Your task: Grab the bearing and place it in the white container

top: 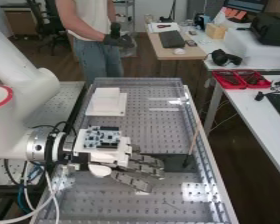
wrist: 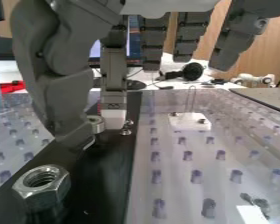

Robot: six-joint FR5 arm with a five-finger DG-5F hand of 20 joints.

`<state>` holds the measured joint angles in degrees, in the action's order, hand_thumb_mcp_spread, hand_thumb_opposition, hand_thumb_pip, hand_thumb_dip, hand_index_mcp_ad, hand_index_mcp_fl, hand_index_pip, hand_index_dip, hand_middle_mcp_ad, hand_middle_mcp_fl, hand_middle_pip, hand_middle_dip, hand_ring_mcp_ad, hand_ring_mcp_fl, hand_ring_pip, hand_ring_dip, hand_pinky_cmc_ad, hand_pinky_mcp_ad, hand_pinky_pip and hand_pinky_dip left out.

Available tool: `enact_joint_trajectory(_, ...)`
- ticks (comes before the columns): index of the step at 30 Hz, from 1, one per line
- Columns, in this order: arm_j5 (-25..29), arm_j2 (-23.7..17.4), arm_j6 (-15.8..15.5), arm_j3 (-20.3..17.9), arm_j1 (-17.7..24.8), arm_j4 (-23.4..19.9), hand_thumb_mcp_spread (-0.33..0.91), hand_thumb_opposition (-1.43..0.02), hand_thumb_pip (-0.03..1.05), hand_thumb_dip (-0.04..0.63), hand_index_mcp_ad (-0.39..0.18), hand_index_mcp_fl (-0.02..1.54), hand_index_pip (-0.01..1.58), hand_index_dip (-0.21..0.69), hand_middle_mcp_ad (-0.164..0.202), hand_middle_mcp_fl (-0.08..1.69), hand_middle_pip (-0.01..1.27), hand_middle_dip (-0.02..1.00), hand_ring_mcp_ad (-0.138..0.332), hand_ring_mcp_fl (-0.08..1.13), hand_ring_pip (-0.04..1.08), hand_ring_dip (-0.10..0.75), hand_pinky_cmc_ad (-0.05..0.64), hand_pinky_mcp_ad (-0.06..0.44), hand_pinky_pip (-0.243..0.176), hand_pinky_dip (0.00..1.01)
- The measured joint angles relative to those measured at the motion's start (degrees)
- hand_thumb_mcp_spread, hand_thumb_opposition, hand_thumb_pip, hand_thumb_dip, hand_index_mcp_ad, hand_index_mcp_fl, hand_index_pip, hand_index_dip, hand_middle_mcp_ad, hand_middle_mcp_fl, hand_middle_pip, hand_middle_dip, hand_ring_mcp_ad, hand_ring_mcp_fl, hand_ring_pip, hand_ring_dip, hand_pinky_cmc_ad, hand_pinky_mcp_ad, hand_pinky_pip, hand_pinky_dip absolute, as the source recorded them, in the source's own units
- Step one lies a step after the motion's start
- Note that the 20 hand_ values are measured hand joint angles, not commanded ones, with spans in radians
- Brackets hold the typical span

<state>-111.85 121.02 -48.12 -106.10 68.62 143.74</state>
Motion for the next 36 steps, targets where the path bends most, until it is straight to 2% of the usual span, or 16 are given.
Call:
enact_joint_trajectory(4,-0.07,-0.13,0.03,0.06,0.04,0.01,0.47,-0.83,0.5,0.283,-0.129,0.3,1.36,0.202,0.058,0.09,0.13,0.2,0.115,0.0,0.1,0.08,0.33,0.257,-0.026,0.18)
enact_joint_trajectory(19,-0.34,-2.44,0.09,-0.27,0.43,0.28,0.47,-0.83,0.5,0.283,-0.129,0.3,1.36,0.202,0.058,0.1,0.13,0.2,0.117,0.0,0.1,0.08,0.33,0.255,-0.026,0.18)
enact_joint_trajectory(27,0.61,-5.53,-0.1,-1.87,1.85,0.79,0.47,-0.83,0.5,0.283,-0.129,0.3,1.36,0.202,0.058,0.1,0.13,0.2,0.115,0.0,0.1,0.08,0.33,0.258,-0.03,0.18)
enact_joint_trajectory(36,6.54,-11.43,-0.12,-5.38,6.64,1.31,0.47,-0.83,0.5,0.283,-0.129,0.3,1.36,0.202,0.056,0.1,0.13,0.2,0.115,0.0,0.1,0.08,0.33,0.257,-0.026,0.18)
